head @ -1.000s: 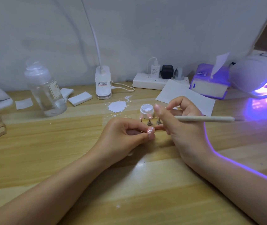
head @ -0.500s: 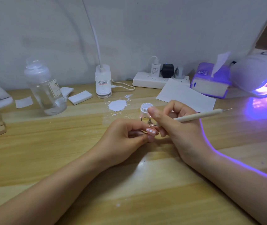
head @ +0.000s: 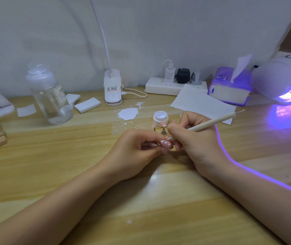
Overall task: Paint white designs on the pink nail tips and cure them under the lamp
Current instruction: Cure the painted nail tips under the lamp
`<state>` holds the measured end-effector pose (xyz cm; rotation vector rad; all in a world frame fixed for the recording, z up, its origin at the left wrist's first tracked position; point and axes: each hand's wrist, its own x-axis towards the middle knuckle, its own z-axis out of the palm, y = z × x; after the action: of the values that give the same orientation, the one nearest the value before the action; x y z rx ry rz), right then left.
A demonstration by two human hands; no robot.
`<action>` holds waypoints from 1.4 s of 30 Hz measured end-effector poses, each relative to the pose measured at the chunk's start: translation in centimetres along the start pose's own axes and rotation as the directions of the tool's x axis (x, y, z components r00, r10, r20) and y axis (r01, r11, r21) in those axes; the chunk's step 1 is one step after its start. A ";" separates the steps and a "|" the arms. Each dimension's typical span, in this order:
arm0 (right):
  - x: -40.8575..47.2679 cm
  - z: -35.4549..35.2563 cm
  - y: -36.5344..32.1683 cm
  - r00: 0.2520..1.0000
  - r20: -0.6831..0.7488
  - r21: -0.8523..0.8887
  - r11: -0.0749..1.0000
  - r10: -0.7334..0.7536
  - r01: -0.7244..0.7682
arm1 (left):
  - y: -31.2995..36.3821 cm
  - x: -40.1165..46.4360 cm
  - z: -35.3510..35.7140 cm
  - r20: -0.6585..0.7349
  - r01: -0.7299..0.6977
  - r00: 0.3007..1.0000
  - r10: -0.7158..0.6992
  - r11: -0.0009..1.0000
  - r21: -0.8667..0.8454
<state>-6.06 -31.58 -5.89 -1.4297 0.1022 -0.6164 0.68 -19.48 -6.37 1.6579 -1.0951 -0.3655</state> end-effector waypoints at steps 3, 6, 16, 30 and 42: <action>0.0 0.0 0.1 1.000 0.006 -0.023 1.000 -0.007 0.007 | 0.0 0.0 0.0 0.002 -0.003 1.000 0.003 1.000 0.003; 0.0 0.1 0.0 1.000 0.015 0.009 1.000 0.000 0.000 | -0.1 0.0 0.0 0.003 -0.006 1.000 0.006 1.000 0.003; 0.0 0.1 0.1 1.000 0.017 0.018 1.000 0.000 0.000 | -0.1 0.1 0.0 0.014 -0.002 1.000 0.002 1.000 -0.017; 0.2 -0.1 0.3 1.000 -0.002 -0.013 1.000 0.007 -0.007 | -0.1 0.1 0.0 0.006 -0.002 1.000 0.002 1.000 0.000; 0.3 0.0 0.3 1.000 -0.008 -0.006 1.000 0.004 -0.004 | -0.2 0.1 -0.1 -0.007 0.005 1.000 -0.005 1.000 0.022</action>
<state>-5.75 -31.72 -6.15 -1.4322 0.1128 -0.6191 0.87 -19.53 -6.49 1.6802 -1.0936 -0.3521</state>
